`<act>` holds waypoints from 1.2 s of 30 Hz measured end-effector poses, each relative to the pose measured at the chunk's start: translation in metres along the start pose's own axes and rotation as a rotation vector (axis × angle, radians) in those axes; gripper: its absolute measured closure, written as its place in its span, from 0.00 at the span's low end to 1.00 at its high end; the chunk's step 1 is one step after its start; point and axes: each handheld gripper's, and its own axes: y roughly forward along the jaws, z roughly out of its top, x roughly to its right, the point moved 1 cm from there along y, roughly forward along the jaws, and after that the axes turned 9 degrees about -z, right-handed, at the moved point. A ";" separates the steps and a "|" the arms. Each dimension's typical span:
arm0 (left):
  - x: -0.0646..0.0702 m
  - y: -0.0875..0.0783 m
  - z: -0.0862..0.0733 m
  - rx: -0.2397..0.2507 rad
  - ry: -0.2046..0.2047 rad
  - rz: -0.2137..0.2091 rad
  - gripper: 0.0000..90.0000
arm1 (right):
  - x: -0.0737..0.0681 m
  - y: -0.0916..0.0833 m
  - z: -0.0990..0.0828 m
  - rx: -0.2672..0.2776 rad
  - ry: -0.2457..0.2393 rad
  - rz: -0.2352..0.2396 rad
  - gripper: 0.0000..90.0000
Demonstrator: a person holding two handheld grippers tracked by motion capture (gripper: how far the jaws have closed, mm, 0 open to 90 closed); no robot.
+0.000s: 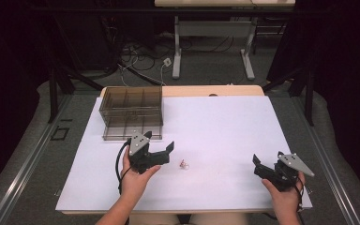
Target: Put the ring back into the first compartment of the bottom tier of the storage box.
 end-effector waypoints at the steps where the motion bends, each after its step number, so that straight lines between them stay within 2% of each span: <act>1: 0.001 0.001 0.000 -0.005 0.000 -0.002 0.10 | 0.000 0.000 0.000 0.000 0.001 0.001 0.08; 5: 0.004 0.003 -0.002 -0.012 -0.001 -0.009 0.11 | 0.000 0.000 0.000 0.000 0.006 0.001 0.08; 7: 0.006 0.005 -0.003 -0.005 -0.015 -0.015 0.13 | 0.001 0.000 0.000 -0.004 0.002 0.005 0.09; 12: 0.012 0.011 -0.006 -0.010 0.001 -0.037 0.17 | 0.001 0.000 0.000 -0.003 0.003 0.005 0.09; 25: 0.019 0.019 -0.015 -0.013 0.000 -0.040 0.19 | 0.001 0.001 0.000 -0.003 0.010 0.002 0.10; 32: 0.022 0.022 -0.020 -0.021 -0.034 -0.070 0.20 | 0.002 0.000 0.000 -0.016 0.002 0.005 0.13; 35: 0.024 0.023 -0.021 -0.036 -0.076 -0.103 0.22 | 0.002 0.001 -0.001 -0.015 0.004 0.010 0.14; 36: 0.024 0.023 -0.022 -0.037 -0.078 -0.105 0.22 | 0.002 0.001 -0.001 -0.015 0.004 0.011 0.14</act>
